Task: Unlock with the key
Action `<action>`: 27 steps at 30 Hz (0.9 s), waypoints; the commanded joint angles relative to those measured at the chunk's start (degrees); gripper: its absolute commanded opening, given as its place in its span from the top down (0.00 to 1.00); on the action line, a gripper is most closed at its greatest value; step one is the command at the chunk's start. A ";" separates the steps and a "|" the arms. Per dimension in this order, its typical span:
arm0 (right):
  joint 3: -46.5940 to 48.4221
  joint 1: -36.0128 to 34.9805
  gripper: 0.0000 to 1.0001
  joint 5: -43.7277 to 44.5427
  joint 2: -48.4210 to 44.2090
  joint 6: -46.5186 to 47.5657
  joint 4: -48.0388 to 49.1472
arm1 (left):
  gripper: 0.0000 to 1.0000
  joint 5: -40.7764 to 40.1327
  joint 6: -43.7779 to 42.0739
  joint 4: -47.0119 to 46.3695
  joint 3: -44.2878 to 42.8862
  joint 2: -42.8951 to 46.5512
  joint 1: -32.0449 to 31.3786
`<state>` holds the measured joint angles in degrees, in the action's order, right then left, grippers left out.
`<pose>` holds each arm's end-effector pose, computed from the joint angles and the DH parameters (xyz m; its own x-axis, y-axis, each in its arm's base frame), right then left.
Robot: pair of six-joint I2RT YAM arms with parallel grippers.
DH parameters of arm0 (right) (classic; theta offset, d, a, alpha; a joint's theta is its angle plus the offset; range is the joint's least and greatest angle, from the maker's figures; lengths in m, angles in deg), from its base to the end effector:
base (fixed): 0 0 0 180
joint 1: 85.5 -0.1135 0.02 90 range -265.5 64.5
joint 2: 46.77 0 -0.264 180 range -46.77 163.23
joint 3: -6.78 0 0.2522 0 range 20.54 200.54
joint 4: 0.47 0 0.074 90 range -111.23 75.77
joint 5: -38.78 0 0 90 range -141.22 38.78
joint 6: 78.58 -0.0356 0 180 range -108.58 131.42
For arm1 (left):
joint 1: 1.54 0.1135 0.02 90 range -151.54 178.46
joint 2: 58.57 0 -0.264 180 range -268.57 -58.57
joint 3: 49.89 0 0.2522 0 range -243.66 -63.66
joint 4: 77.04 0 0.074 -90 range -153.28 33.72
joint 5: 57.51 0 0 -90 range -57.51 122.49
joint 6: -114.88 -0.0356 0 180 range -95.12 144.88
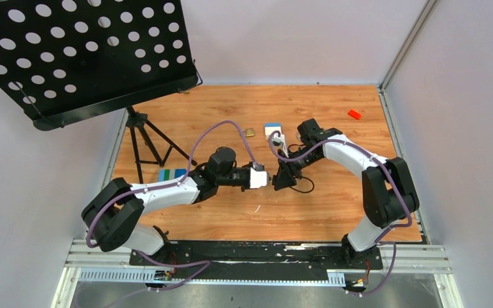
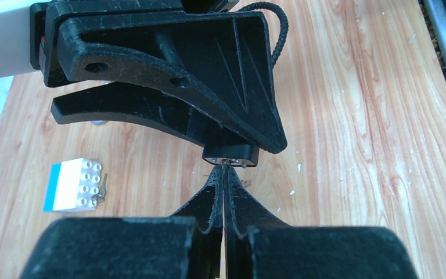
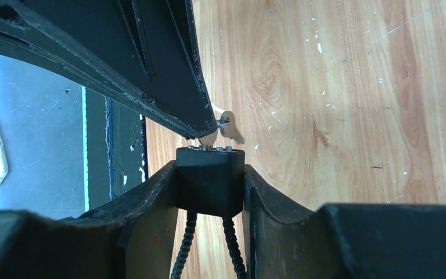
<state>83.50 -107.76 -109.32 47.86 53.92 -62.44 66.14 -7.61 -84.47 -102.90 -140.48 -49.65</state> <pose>0.2640 0.1407 0.2077 -0.4432 -0.5672 -0.6942 -0.8649 0.0670 0.4975 0.1857 -0.2366 0.2151 0.3117 0.3222 -0.8939 0.9444 -0.0013 0.3288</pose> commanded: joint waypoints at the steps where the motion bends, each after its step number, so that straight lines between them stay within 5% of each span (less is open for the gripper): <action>1: 2.34 0.65 1.00 -0.90 0.30 0.56 1.27 | 1.00 -1.80 -3.03 -0.49 0.79 2.97 -0.84; 4: 2.26 0.64 1.00 -0.53 0.40 0.72 1.27 | 0.94 -2.58 -3.04 0.86 0.74 4.06 -0.84; 9: 2.13 0.64 1.00 1.09 0.10 0.83 1.56 | 0.62 -4.04 -0.92 3.16 0.59 7.08 -0.71; 16: 0.45 0.61 1.00 3.22 -4.23 -0.08 5.16 | 0.31 -0.81 13.74 4.33 -0.25 9.81 5.55; 22: -2.82 -2.13 1.00 8.65 -12.50 0.64 12.06 | 0.23 11.04 36.38 4.49 -6.18 3.26 14.54; 27: -3.81 -6.55 1.00 15.00 -15.99 0.82 15.17 | 0.23 22.07 50.12 3.03 -13.10 -5.56 16.21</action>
<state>80.13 -111.35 -99.01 34.92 53.96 -52.99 76.50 26.26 -79.38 -111.05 -141.35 -33.81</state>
